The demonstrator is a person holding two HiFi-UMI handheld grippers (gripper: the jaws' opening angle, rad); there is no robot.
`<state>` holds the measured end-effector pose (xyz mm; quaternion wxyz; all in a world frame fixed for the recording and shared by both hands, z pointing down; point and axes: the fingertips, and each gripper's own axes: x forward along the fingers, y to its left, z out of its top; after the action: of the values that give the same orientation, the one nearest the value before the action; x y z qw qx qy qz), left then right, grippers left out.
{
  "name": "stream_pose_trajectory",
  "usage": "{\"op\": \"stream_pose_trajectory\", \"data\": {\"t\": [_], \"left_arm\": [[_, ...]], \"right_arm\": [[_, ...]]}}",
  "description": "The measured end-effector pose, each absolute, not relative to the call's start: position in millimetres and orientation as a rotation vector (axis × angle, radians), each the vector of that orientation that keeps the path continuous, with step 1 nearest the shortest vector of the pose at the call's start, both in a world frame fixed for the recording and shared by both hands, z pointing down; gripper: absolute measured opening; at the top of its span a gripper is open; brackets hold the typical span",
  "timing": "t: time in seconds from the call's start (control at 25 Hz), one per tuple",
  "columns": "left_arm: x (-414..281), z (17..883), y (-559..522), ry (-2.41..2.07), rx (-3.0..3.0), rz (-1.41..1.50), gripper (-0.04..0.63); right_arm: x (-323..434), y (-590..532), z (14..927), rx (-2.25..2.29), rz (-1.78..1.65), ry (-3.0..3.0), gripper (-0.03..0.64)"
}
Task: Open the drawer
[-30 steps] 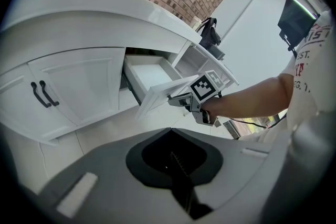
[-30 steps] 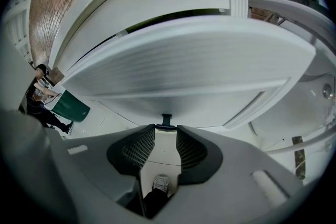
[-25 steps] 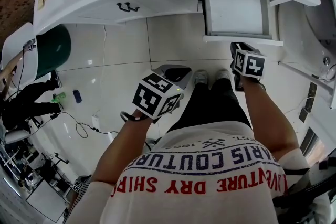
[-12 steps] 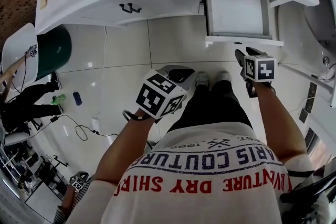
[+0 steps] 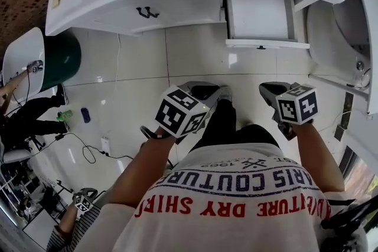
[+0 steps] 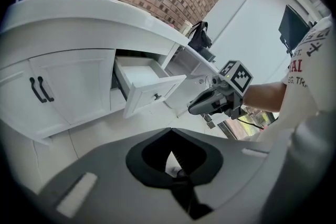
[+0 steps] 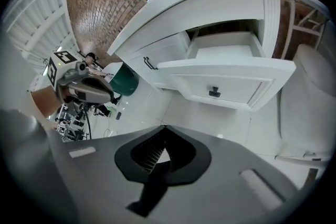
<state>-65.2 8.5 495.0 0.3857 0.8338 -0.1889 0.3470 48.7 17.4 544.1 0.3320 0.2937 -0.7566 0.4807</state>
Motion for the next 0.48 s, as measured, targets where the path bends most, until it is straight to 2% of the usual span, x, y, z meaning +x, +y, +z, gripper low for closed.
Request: {"op": "stream_pose_trajectory", "data": {"t": [0.2, 0.48], "left_arm": [[-49.2, 488.8, 43.4, -0.503, 2.151, 0.945, -0.005], [6.9, 437.0, 147.2, -0.569, 2.269, 0.883, -0.005]], "right_arm": [[38.4, 56.5, 513.8, 0.707, 1.310, -2.080, 0.006], [74.3, 157.4, 459.7, 0.678, 1.221, -2.205, 0.006]]}}
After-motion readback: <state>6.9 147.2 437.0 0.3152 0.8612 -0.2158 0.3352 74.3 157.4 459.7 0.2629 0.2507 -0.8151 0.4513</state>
